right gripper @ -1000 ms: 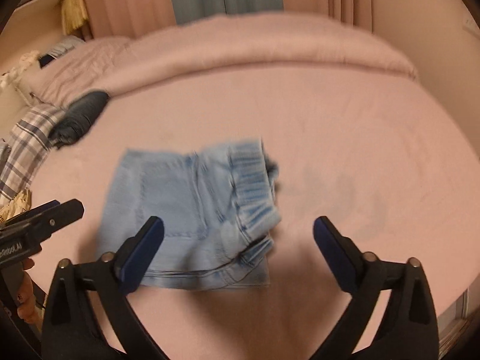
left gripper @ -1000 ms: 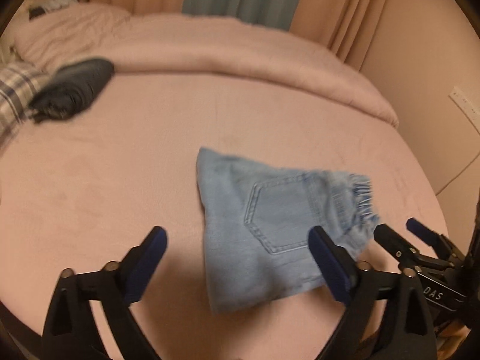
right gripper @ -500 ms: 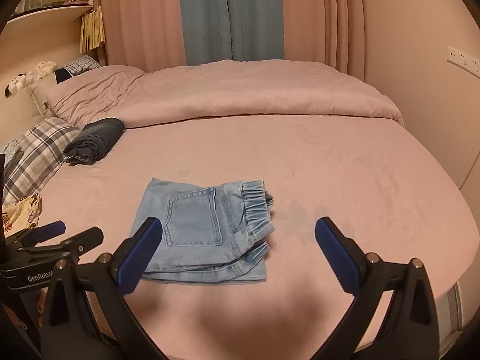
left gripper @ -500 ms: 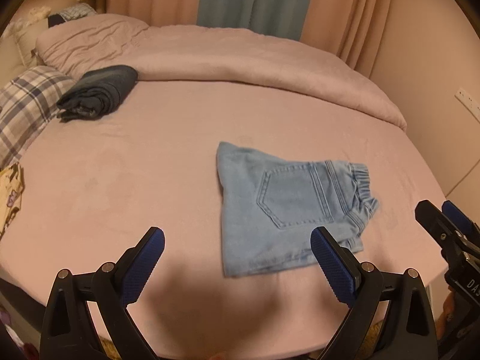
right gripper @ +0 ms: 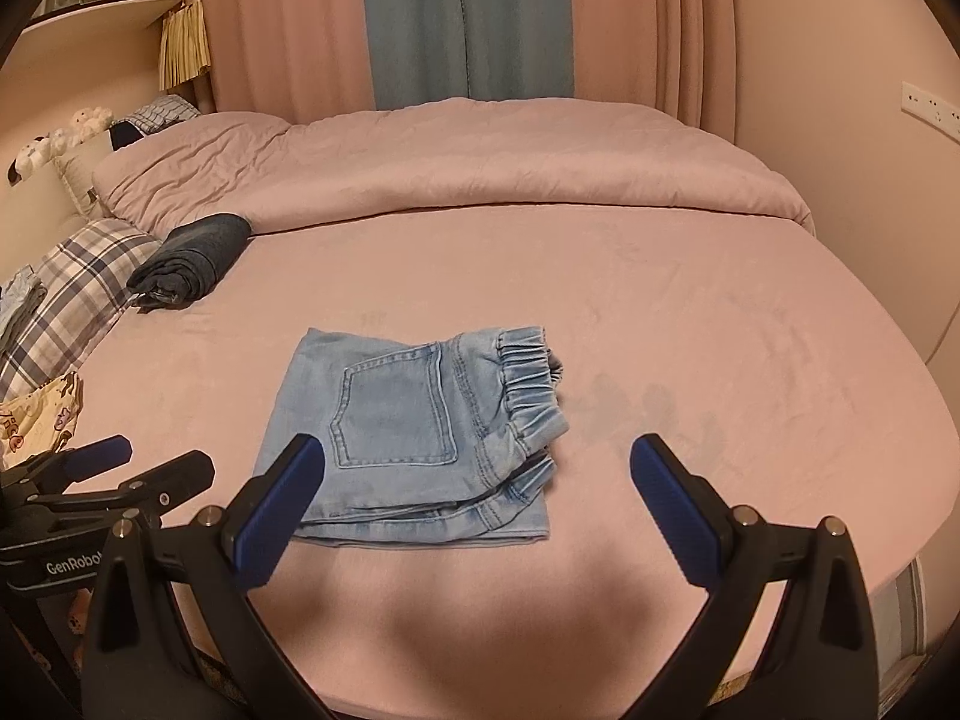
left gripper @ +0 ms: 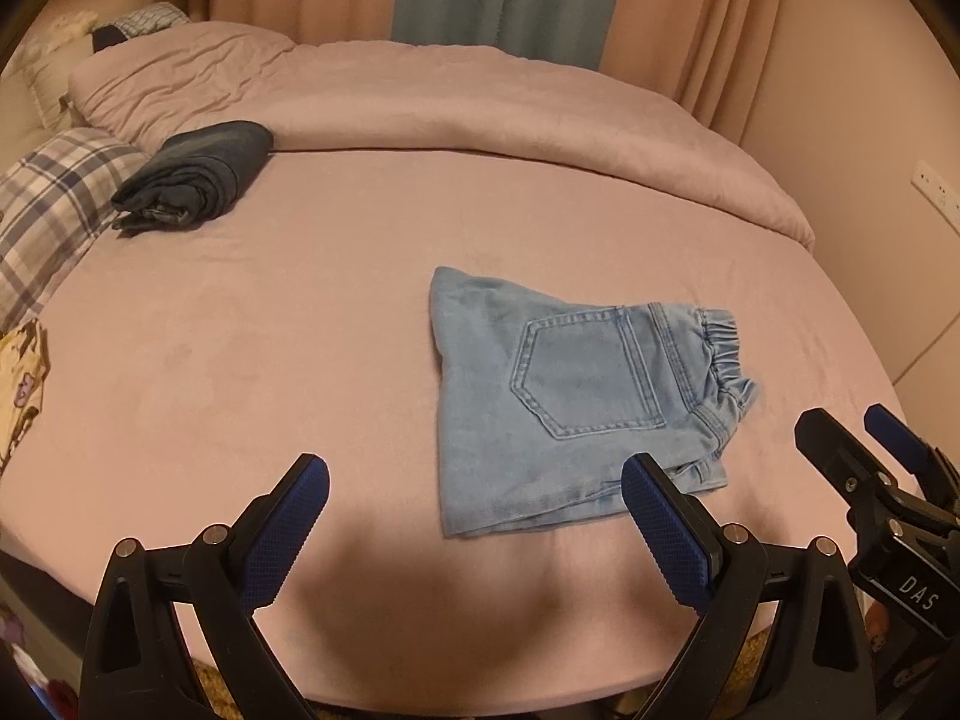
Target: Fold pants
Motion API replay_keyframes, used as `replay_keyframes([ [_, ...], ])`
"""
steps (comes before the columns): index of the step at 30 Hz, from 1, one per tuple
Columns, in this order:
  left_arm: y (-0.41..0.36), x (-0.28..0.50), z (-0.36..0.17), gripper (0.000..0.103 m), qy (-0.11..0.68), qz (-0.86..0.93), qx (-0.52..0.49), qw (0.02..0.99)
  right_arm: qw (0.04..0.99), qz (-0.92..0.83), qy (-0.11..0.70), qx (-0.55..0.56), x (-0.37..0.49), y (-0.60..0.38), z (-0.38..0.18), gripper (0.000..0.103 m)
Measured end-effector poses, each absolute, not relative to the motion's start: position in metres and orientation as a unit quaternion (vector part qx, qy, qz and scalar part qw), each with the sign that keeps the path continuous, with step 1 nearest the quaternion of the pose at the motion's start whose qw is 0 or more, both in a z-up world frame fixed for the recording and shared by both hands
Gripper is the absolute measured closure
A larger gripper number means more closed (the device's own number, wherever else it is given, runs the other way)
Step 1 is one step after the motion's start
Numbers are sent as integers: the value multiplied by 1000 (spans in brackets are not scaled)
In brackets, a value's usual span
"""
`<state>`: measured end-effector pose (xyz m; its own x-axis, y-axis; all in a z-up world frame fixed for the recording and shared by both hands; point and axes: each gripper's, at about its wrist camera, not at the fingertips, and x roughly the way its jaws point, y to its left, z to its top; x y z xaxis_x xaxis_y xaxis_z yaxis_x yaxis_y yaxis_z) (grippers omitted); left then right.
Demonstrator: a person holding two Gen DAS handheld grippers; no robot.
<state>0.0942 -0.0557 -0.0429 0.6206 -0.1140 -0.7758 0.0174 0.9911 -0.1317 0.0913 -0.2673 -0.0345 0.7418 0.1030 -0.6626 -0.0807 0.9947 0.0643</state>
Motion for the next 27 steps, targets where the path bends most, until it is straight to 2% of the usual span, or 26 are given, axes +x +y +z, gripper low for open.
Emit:
replay_keyframes([
  [27,-58,92,-42,5,430,-28,-40,902,936,22,351,-8,89,-257,-31,0],
])
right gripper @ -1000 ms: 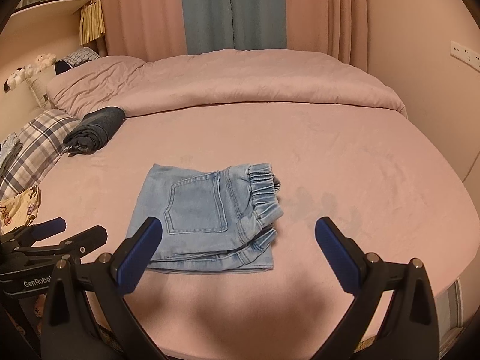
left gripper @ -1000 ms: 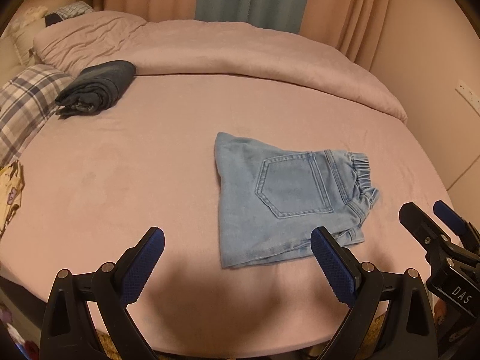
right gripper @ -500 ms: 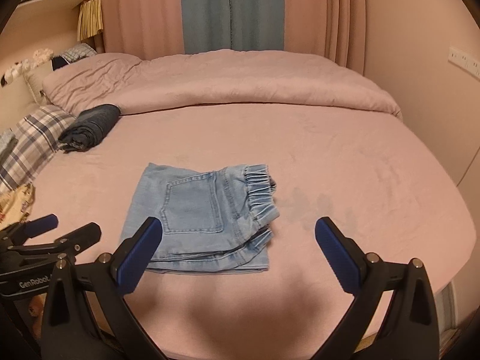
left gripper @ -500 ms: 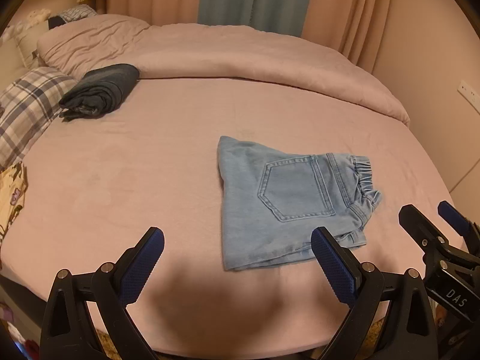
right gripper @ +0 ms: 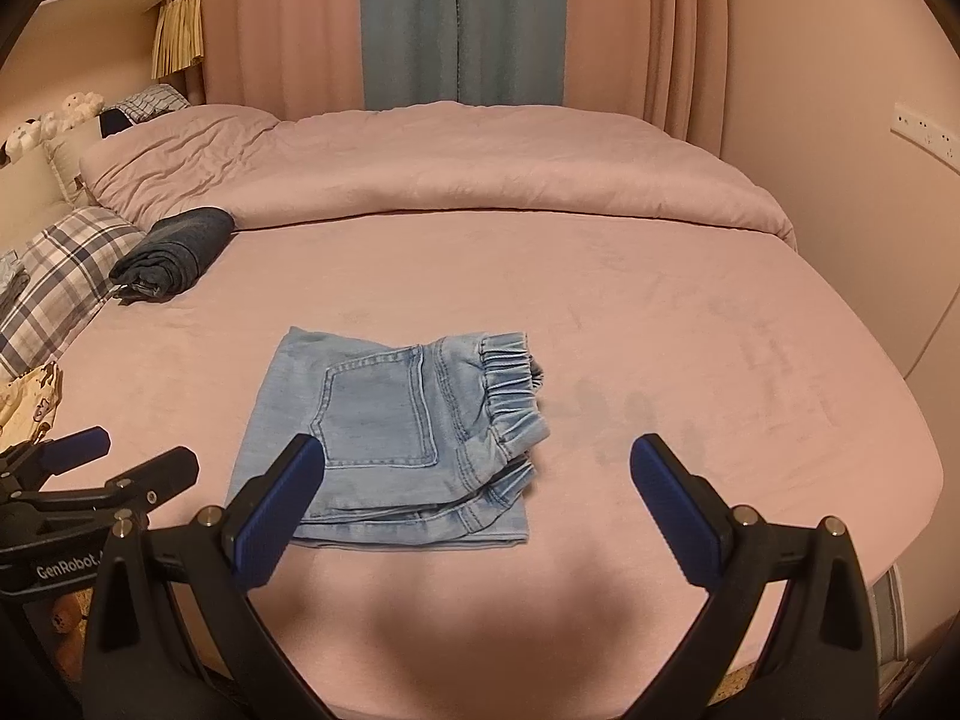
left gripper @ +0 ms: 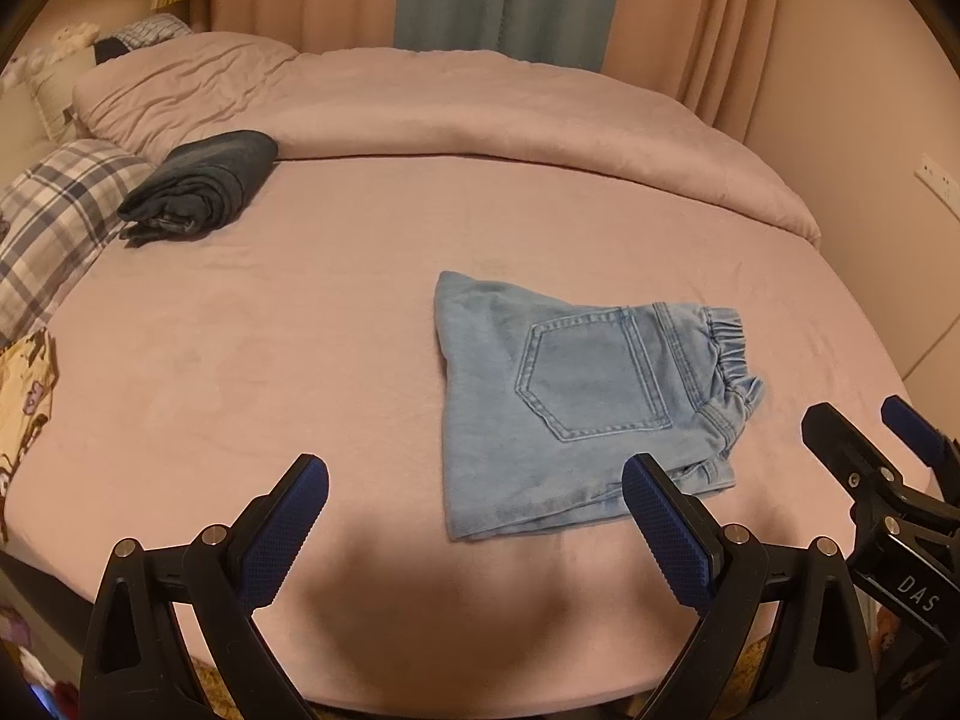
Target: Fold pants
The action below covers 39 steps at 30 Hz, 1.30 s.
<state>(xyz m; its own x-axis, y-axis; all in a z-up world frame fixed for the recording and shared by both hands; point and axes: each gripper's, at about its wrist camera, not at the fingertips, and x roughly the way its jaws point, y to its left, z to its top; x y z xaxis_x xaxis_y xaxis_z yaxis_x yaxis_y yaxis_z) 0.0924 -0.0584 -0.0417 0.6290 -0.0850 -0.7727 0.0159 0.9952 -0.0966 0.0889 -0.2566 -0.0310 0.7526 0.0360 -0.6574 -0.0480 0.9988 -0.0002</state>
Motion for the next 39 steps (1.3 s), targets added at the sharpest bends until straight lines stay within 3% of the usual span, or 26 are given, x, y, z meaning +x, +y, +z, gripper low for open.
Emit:
replay_keyframes([
  [39,-60,87,-37,5,420,-29,-44,906,933,23,359,-12,84,-240,-35,0],
])
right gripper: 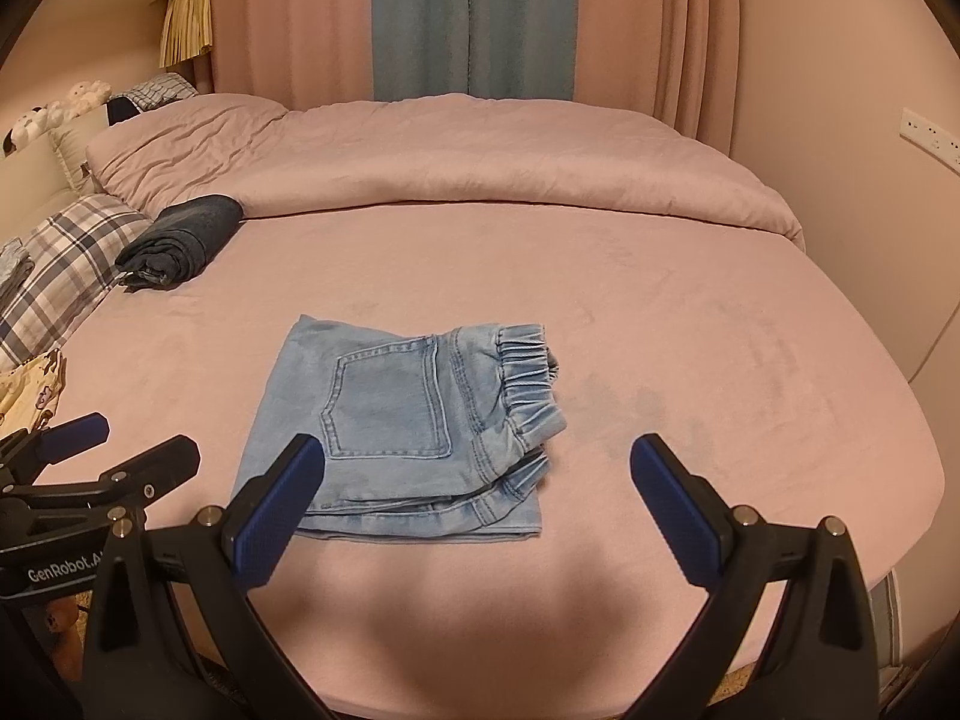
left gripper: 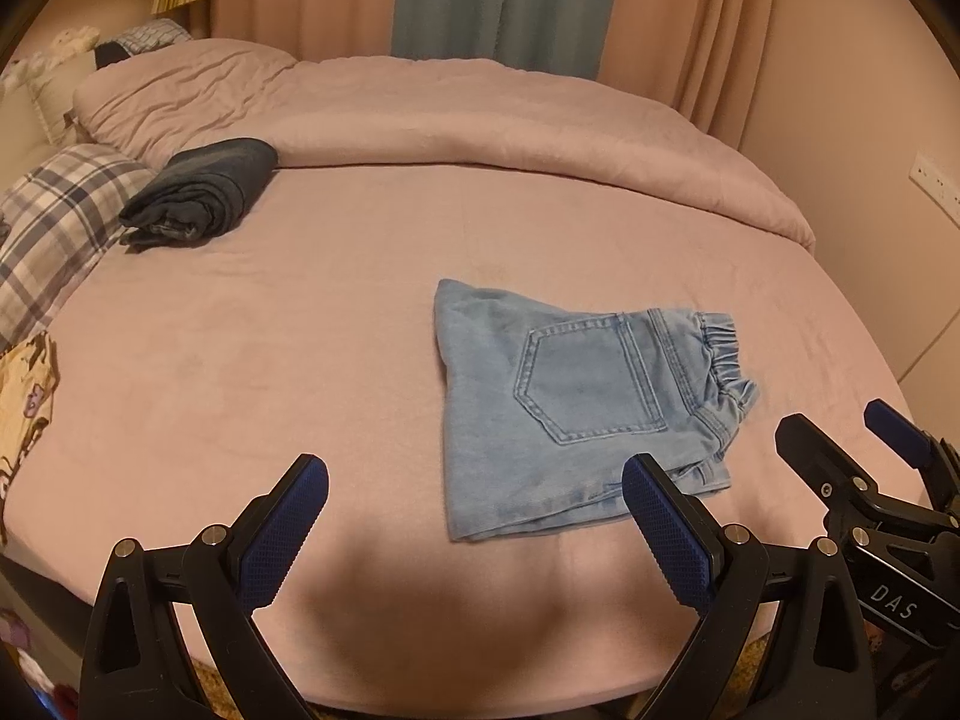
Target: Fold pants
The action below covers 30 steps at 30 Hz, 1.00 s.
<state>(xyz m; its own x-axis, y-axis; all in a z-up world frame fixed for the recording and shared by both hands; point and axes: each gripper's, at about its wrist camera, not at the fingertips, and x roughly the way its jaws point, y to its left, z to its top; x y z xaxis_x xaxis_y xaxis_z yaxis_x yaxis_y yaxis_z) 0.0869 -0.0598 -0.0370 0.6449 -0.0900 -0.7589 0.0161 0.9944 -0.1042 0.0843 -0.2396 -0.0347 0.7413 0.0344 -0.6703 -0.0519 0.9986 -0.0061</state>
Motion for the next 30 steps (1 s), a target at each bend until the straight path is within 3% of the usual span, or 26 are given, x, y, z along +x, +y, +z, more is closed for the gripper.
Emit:
replay_keyframes([
  [30,-65,83,-35,5,415,-37,-52,907,930,21,366,-6,87,-242,-38,0],
])
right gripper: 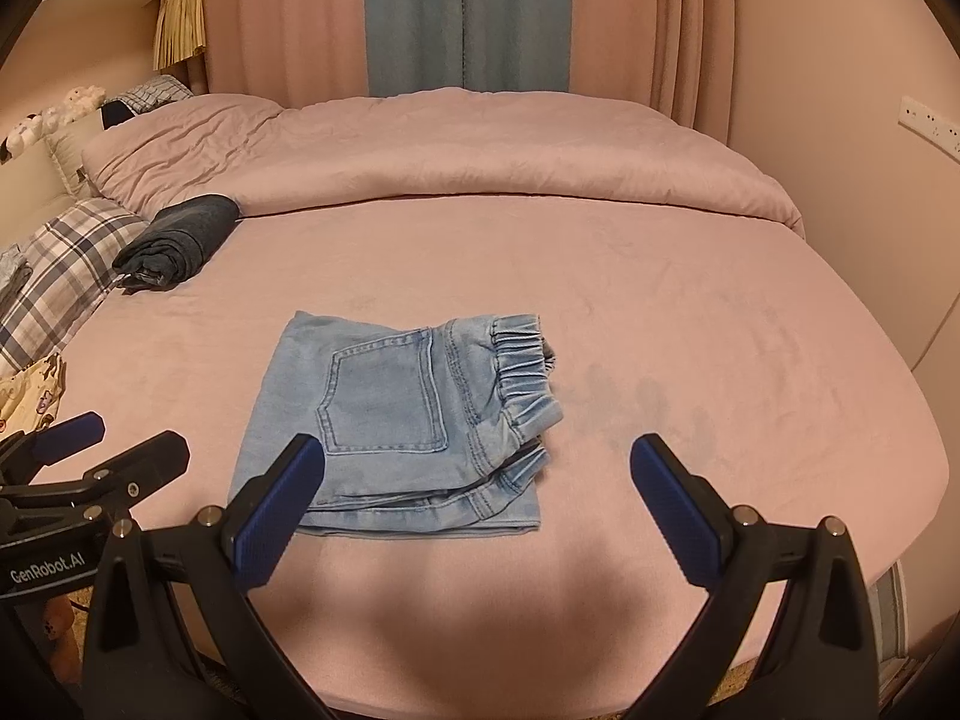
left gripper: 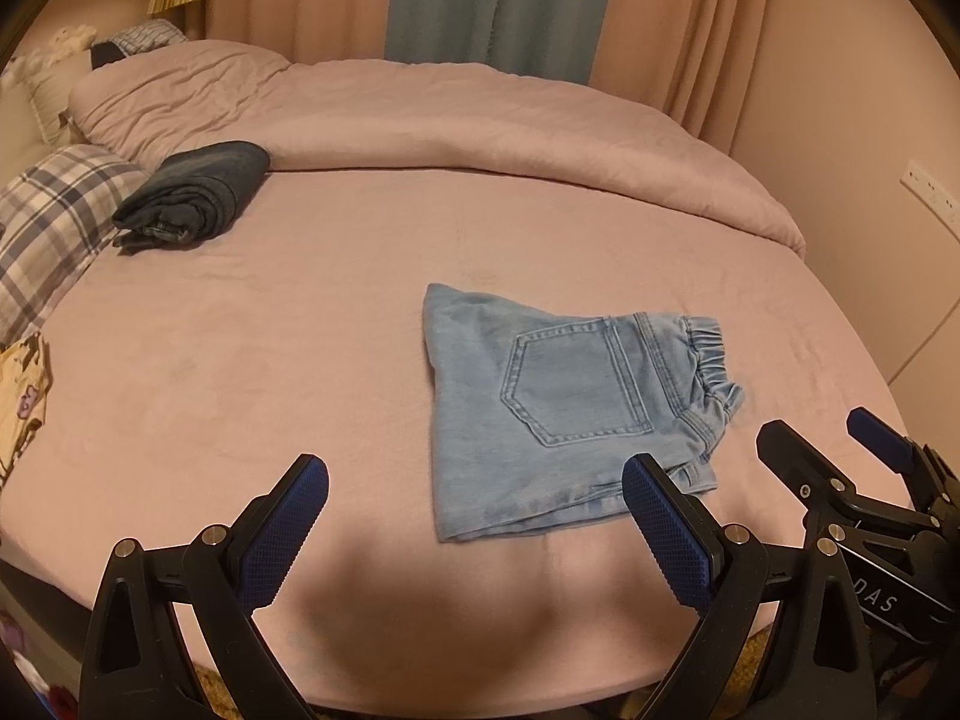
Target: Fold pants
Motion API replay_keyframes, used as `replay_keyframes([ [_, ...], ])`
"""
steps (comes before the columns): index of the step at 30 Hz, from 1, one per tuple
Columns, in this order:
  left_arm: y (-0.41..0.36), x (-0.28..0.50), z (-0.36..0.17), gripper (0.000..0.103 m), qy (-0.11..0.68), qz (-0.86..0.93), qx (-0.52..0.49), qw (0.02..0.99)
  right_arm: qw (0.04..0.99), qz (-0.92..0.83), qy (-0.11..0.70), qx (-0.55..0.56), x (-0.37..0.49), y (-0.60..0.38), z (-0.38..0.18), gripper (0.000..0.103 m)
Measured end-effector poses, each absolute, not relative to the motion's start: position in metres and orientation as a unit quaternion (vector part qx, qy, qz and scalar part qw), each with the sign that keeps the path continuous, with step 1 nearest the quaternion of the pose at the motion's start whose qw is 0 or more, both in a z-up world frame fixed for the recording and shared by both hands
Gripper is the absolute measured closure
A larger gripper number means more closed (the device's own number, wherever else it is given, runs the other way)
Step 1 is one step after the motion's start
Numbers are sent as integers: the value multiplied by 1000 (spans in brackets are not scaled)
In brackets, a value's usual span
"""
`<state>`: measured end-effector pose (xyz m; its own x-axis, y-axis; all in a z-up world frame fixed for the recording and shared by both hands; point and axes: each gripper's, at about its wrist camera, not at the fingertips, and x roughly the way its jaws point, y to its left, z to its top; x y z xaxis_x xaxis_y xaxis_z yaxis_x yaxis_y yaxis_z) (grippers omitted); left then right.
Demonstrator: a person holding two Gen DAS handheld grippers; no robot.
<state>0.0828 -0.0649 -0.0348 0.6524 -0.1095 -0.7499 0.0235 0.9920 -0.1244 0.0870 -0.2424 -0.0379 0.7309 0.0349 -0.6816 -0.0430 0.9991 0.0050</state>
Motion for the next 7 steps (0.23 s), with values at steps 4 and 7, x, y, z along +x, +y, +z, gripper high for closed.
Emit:
replay_keyframes([
  [4,-66,80,-33,5,412,-36,-53,909,929,29,368,4,86,-242,-38,0],
  [7,-67,79,-32,5,412,-35,-53,909,930,28,368,3,85,-241,-38,0],
])
